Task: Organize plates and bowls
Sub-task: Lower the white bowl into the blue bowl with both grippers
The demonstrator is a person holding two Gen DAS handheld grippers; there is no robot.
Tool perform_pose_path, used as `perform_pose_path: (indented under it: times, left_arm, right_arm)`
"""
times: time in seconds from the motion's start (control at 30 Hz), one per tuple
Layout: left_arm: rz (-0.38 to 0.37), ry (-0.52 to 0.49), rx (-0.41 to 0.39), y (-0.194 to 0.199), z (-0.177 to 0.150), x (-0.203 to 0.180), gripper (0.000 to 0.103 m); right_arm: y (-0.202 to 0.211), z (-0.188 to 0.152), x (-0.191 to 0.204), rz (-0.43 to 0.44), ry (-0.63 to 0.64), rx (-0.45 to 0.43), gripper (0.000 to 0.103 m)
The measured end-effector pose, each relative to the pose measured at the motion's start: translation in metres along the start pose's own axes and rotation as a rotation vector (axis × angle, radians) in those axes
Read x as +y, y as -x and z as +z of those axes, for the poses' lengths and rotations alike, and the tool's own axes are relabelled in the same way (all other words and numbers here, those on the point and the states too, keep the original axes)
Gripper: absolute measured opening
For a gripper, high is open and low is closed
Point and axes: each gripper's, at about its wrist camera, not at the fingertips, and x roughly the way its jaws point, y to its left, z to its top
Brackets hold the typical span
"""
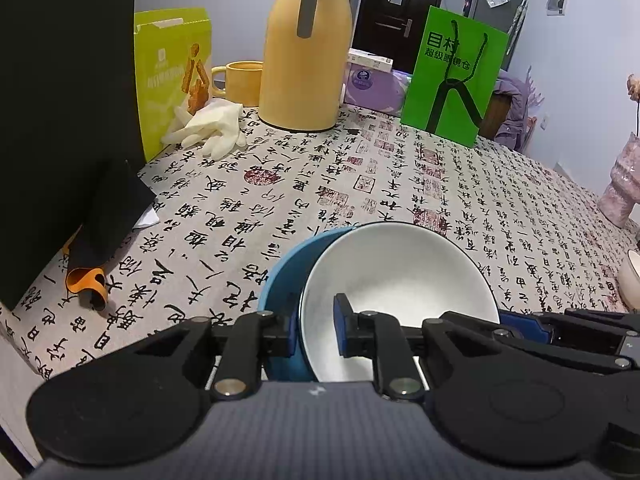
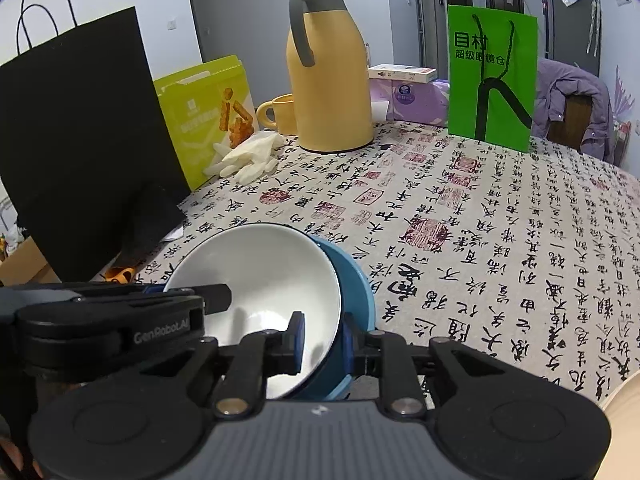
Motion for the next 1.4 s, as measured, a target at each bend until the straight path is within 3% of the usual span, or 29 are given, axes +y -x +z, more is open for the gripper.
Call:
perform_pose_path:
  times: [0.5, 0.77, 1.2, 1.4]
  left_arm:
    - [-0.021, 0.045, 0.015, 0.0, 0.0021, 0.0032, 0.023]
    - [-0.015, 0.053, 0.018, -0.0022, 0.0046, -0.0025, 0.034]
    - [-0.014, 0.078, 0.025, -0.0034, 0.0064, -0.0011, 0.034]
    - [-0.013, 0.082, -0.019, 0.0061, 0.0098, 0.0005, 0.043]
  right_arm:
    - [-0.0016, 0.001, -0.0005, 0.005, -0.021, 0.0, 0.02]
    - [-0.0011, 0.0028, -0.0006, -0.004, -0.024, -0.002, 0.02]
    - [0.0008, 0.0038, 0.0014, -0.023, -0.003, -0.017, 0.021]
    - [0.0064, 0.0062, 0.0006, -0.021, -0.001, -0.047, 0.024]
